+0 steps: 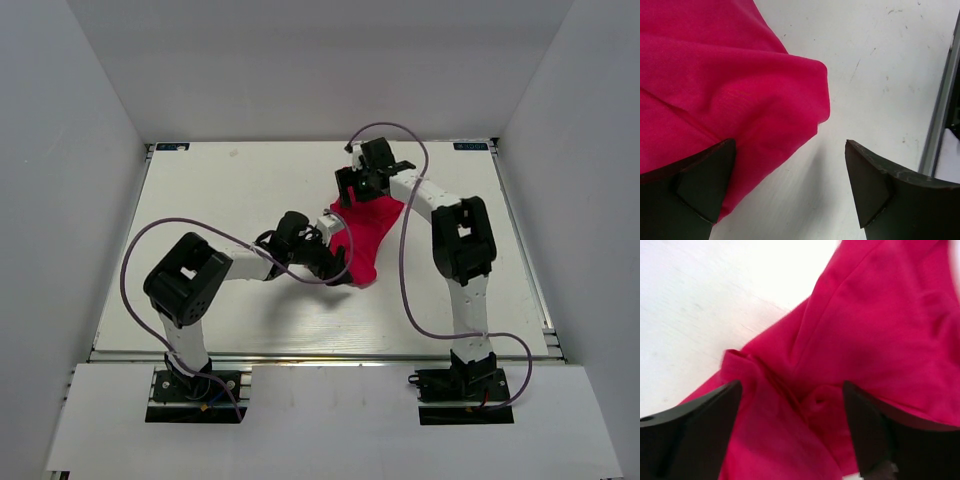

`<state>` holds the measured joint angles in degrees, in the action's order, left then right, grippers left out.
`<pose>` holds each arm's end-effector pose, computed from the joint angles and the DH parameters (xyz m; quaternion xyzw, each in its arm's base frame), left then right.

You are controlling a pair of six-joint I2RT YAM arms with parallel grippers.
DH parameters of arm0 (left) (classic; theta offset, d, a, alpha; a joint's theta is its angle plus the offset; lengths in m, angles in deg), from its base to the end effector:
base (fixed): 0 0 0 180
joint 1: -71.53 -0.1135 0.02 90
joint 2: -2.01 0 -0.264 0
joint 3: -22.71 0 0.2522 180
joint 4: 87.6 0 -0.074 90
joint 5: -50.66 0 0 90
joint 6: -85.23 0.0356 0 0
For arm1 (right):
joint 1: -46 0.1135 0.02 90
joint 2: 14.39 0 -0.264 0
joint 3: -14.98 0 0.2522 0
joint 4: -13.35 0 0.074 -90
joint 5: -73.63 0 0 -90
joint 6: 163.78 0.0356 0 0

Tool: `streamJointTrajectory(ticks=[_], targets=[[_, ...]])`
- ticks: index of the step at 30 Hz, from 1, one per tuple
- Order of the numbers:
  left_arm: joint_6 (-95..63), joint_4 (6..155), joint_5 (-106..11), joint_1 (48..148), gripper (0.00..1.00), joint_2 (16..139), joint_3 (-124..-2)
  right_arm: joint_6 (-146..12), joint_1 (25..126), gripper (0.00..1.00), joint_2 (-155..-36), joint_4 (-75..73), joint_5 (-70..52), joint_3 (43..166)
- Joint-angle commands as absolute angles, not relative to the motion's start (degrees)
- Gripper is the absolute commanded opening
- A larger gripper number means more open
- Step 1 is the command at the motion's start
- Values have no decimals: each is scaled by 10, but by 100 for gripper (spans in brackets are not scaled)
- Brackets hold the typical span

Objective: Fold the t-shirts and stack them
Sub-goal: Fold the folded rectangular tshirt in 1/3 of the way, then grab one side of the 2/3 rectangular tshirt with right arm

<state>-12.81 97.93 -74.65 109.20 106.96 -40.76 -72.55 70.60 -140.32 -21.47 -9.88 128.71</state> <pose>0.2728 -0.2366 0.1410 0.3503 0.7854 -0.4171 0.2941 0.4493 0.2101 0.1940 -0.2085 0.9055 0.1331 0.3447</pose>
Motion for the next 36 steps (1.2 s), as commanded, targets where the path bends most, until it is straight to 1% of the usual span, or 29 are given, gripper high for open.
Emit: streamJointTrajectory(ticks=[1,3,5,6,8,10,11,12,13,14,15,16,17,19,20,23,24,25,26,34,36], targets=[[-147,928,-745,1089,100,1019,-448,-735,696,90,-1300,-174,-106,1290],[-160,912,-739,1084,100,996,-458,-735,696,90,-1272,-181,-113,1278],[-174,866,-702,1084,100,934,-470,-736,696,90,-1242,-188,-121,1261],[-181,845,-644,1089,100,912,-470,-735,696,90,-1229,-188,-125,1226],[-200,799,-591,1084,100,848,-470,-735,697,90,-1180,-176,-133,1174],[-235,709,-488,1084,100,809,-462,-753,706,90,-1130,-164,-159,1124],[-246,677,-415,1084,100,790,-454,-755,709,90,-1120,-167,-158,1094],[-266,634,-387,1084,100,756,-441,-754,710,90,-1109,-167,-159,1076],[-286,611,-350,1077,100,741,-416,-758,712,90,-1072,-160,-155,1025],[-297,591,-295,1070,100,728,-407,-761,724,90,-1059,-154,-154,1007],[-327,536,-266,1063,100,720,-407,-764,731,90,-1049,-154,-154,993],[-340,516,-238,1056,100,714,-402,-771,738,90,-1019,-151,-152,955],[-340,509,-220,1048,100,714,-402,-773,765,90,-1010,-144,-156,942],[-347,522,-226,1021,100,719,-390,-784,786,90,-999,-140,-161,915],[-347,528,-244,1011,100,735,-389,-787,823,90,-1002,-135,-162,905],[-352,548,-283,982,100,780,-397,-797,882,89,-1022,-118,-213,883],[-352,542,-283,971,100,791,-403,-800,895,87,-1027,-122,-223,880],[-347,537,-289,971,100,798,-411,-801,901,81,-1034,-124,-232,882],[-347,537,-289,963,100,798,-411,-805,912,71,-1052,-130,-240,886],[-341,549,-314,920,100,804,-382,-826,959,71,-1112,-110,-265,882],[-335,560,-333,913,100,810,-368,-826,964,69,-1130,-110,-305,882]])
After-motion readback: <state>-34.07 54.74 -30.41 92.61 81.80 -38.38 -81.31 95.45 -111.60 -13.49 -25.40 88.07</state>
